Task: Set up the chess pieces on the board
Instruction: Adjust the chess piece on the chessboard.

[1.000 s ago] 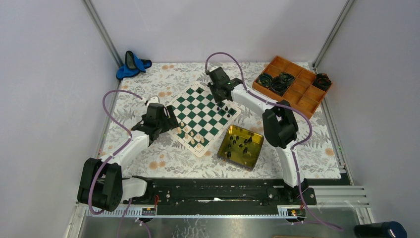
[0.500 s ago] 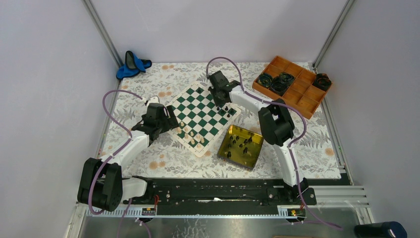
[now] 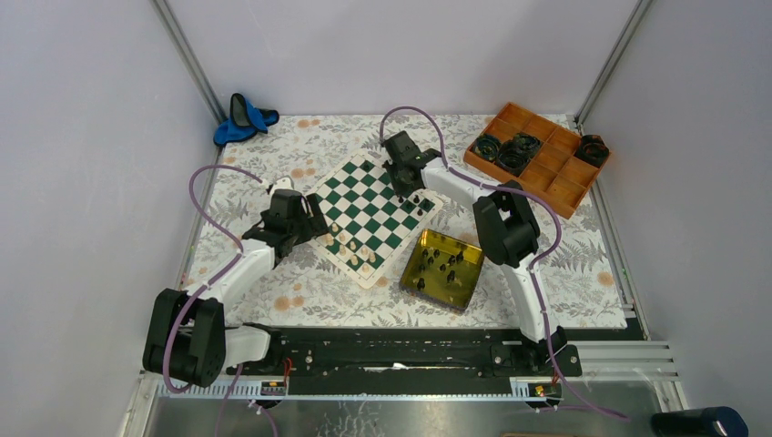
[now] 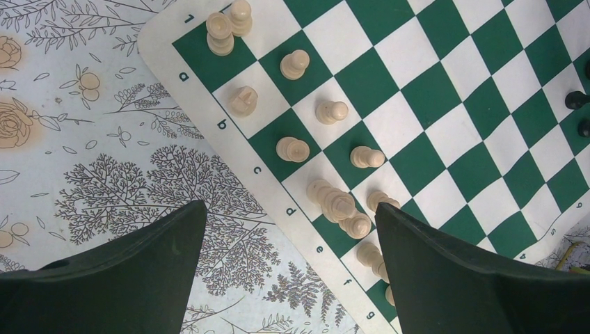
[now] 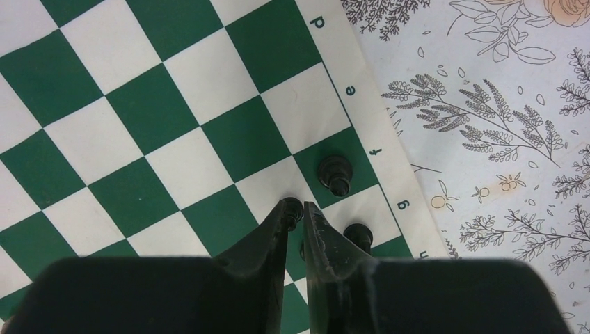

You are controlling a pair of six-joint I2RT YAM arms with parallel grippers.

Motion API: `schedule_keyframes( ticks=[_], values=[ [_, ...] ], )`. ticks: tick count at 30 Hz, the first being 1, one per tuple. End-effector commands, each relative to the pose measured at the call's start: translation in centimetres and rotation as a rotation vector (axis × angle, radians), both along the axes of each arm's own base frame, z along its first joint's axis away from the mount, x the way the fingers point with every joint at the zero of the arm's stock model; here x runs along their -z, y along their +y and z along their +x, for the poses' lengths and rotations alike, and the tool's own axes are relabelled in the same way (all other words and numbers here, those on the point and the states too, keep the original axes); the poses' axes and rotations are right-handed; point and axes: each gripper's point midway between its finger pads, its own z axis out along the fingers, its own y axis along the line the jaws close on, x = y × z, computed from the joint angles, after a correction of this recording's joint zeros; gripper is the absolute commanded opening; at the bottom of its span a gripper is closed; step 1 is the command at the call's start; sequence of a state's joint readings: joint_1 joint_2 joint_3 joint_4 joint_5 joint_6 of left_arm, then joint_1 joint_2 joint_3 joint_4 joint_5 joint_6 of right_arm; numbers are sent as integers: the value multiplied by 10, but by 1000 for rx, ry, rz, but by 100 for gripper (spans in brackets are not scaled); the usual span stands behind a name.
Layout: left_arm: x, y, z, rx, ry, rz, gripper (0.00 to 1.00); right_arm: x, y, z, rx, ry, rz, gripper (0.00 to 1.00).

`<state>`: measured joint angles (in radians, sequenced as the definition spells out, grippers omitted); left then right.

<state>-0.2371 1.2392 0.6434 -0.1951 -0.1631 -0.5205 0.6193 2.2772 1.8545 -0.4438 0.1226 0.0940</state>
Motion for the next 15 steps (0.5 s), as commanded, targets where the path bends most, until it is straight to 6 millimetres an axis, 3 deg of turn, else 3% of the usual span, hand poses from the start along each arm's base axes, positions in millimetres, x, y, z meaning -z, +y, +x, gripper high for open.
schedule_keyframes(
  ticks=[1,15],
  values=[
    [-14,-7,14,24,-59,-5,99,-4,2,7,16,-7,29,20],
    [-12,-7,14,25,-54,-5,99,-26,-3,17,30,-76,30,13]
  ],
)
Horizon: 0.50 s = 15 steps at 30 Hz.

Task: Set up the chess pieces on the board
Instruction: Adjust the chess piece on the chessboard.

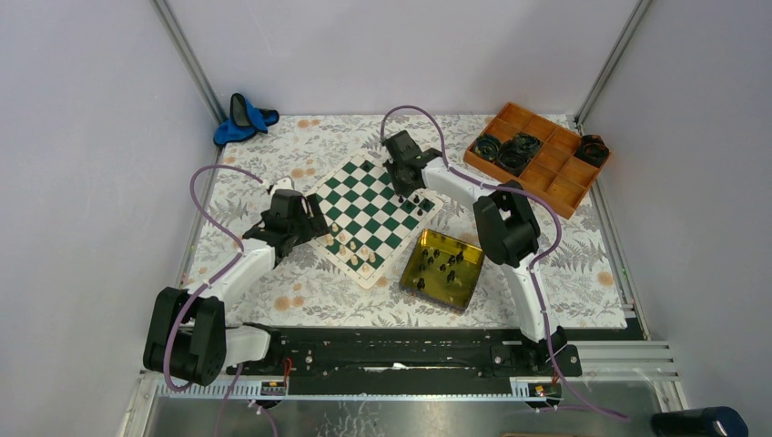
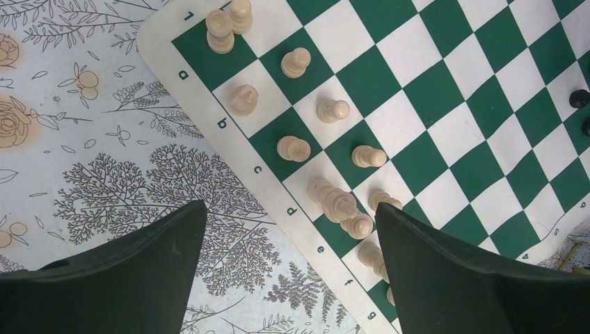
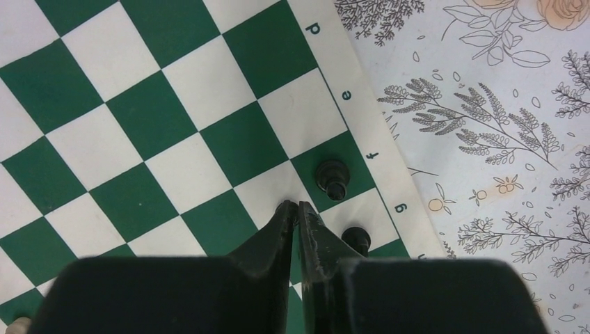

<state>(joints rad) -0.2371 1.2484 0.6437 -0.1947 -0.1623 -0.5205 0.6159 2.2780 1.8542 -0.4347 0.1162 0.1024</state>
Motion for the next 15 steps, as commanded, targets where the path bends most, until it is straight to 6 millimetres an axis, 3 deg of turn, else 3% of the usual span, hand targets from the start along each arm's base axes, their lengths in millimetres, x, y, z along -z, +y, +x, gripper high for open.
schedule_keyframes(
  ticks=[1,15],
  values=[
    [-15,-7,14,24,-62,-6,99,-28,-5,15,28,-81,13,12],
    [-14,-8,15,24,-62,-9,99,-27,-17,10,51,-85,-26,5]
  ],
)
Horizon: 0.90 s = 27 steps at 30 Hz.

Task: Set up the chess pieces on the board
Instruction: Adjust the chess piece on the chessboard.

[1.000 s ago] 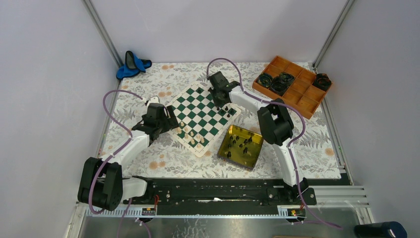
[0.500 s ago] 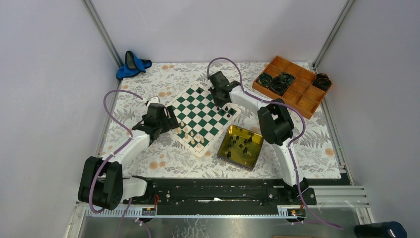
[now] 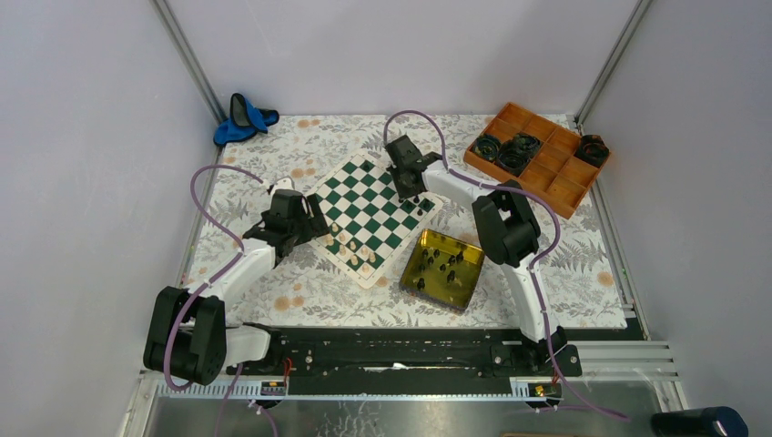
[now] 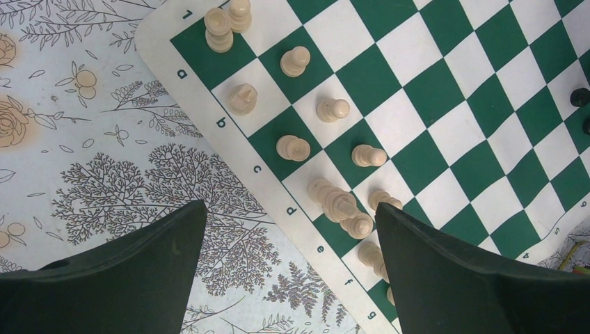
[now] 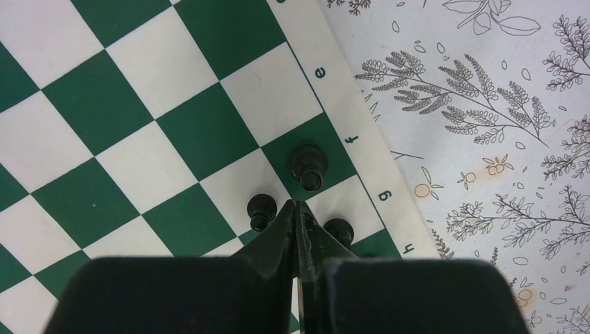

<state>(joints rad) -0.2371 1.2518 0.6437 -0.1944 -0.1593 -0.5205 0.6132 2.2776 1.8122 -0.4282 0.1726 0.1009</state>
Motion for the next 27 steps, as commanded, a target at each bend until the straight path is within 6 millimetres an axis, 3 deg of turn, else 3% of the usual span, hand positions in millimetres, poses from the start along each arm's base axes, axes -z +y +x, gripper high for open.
schedule_keyframes(
  ticks=[1,27],
  values=[
    [-15,-7,15,22,-66,-8,99,-39,-1,12,13,-84,33,4],
    [-15,-7,15,21,-65,-10,99,-26,15,3,-19,-12,90,1]
  ],
)
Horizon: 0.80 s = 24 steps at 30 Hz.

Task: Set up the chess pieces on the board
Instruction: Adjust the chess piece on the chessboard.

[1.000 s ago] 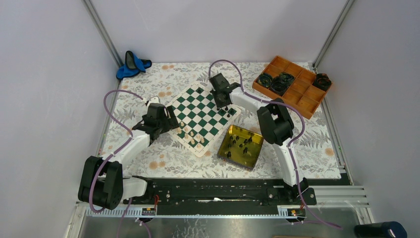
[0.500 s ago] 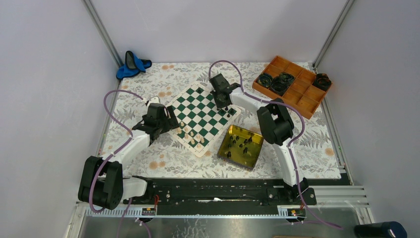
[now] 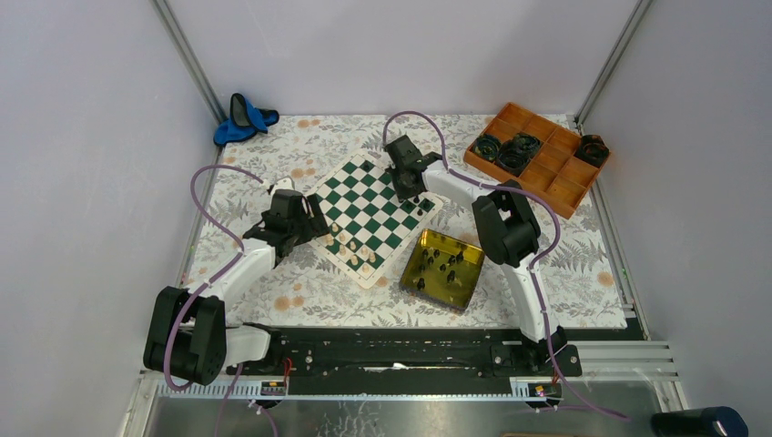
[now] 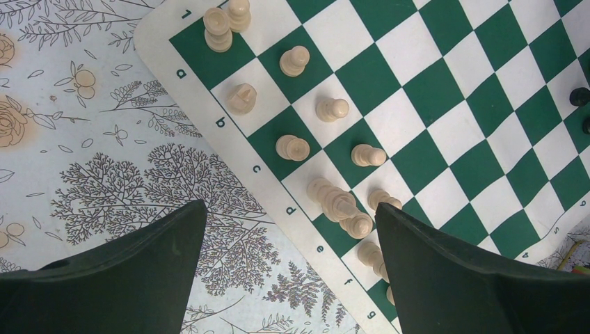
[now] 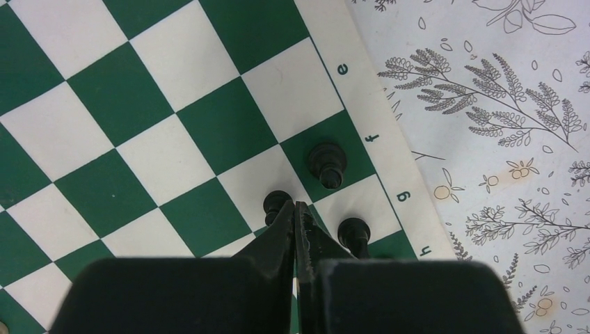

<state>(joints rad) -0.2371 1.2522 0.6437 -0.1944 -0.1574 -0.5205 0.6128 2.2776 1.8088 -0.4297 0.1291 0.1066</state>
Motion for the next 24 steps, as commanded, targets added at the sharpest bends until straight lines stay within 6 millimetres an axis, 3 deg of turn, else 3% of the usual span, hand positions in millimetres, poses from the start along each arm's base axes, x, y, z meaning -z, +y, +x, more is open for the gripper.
schedule_keyframes(
  ticks=[1,24],
  values=[
    [-15,-7,15,20,-67,-10,99,-29,9,8,1,-39,62,1],
    [-14,-8,16,27,-64,-10,99,-29,17,8,-7,-30,75,1]
  ],
)
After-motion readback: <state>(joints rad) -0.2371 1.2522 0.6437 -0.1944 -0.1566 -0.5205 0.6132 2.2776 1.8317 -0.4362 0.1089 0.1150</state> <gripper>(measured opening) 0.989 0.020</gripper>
